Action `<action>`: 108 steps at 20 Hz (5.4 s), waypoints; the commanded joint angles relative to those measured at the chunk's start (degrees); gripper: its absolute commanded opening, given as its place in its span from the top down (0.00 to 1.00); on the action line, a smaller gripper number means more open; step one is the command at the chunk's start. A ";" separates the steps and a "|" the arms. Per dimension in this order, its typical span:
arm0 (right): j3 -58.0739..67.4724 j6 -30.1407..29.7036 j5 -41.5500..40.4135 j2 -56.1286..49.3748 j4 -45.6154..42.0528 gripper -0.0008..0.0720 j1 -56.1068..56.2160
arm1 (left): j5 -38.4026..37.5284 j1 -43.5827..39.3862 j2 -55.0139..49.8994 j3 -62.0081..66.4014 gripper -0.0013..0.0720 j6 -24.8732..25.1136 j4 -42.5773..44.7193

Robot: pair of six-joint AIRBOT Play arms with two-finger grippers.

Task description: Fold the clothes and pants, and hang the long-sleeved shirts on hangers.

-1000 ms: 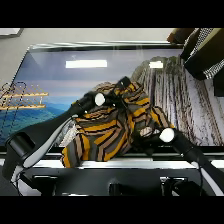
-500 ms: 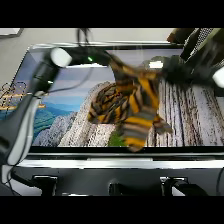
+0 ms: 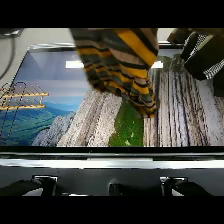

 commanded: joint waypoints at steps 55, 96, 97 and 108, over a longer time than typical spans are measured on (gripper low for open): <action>-55.95 34.64 -0.68 1.84 -32.39 0.96 27.47 | -9.11 75.60 -10.64 -47.69 0.13 32.09 2.36; -55.95 34.88 -0.44 1.84 -32.41 0.96 27.47 | -5.18 68.22 -20.13 -47.41 0.54 31.26 15.47; -55.95 34.88 -0.42 1.84 -32.44 0.96 27.47 | -5.18 68.08 -20.26 -47.43 0.65 31.26 15.47; -55.95 35.34 -0.22 1.84 -32.61 0.96 27.47 | -17.22 64.41 -18.82 -36.83 0.96 31.10 12.02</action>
